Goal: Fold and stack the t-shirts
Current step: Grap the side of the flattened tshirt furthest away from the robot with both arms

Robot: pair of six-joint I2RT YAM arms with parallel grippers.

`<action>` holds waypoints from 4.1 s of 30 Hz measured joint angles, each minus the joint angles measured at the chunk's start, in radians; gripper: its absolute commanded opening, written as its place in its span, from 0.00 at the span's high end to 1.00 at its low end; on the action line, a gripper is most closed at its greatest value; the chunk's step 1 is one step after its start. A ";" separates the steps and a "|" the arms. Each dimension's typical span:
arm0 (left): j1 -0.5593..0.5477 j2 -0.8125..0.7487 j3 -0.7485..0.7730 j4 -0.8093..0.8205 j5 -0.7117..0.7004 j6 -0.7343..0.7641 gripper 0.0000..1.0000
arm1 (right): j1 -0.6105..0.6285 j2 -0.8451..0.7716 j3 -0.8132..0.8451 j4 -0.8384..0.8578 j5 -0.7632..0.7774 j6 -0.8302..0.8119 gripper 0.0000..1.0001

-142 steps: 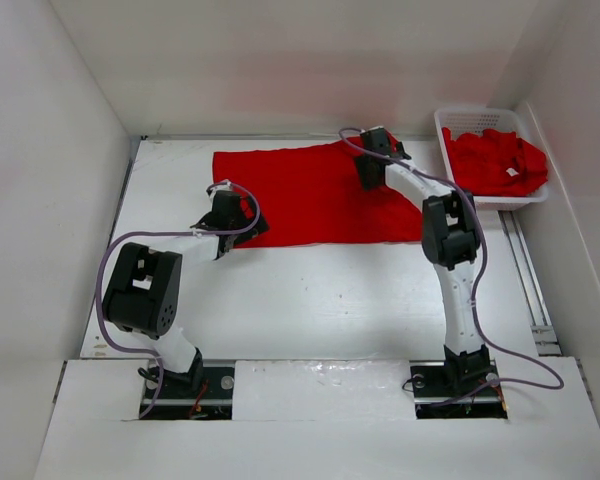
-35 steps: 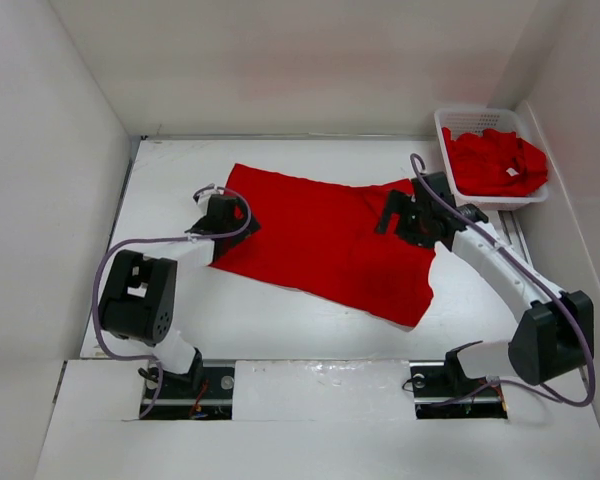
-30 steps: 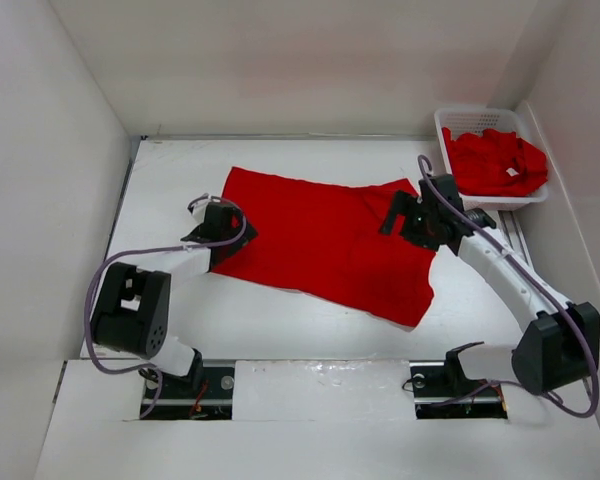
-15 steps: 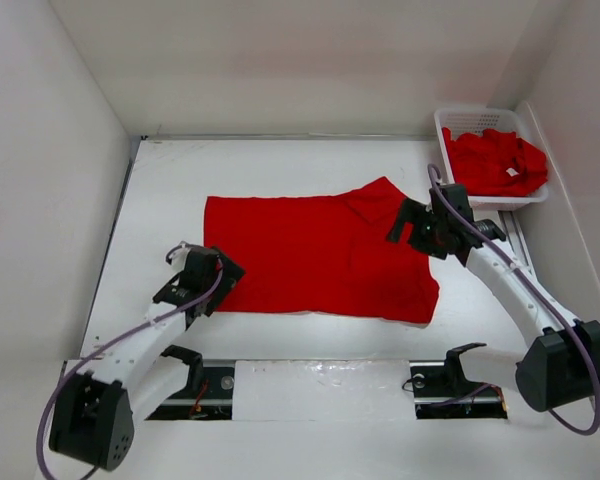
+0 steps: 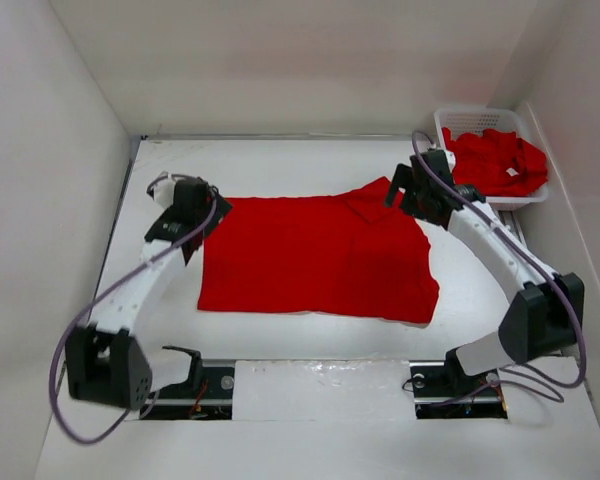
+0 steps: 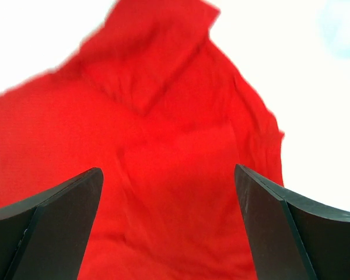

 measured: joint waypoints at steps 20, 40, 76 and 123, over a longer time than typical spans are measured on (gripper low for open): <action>0.192 0.915 0.666 -0.009 -0.008 0.331 0.00 | -0.084 0.373 0.323 -0.051 0.066 0.027 0.00; 0.155 0.997 0.683 0.068 0.003 0.389 0.40 | -0.096 0.389 0.325 -0.063 0.065 0.027 0.00; 0.153 1.010 0.680 0.131 0.033 0.423 1.00 | -0.201 0.718 0.506 -0.036 -0.006 0.185 0.12; 0.153 1.006 0.675 0.137 0.035 0.436 1.00 | -0.200 0.881 0.724 -0.185 0.035 0.185 1.00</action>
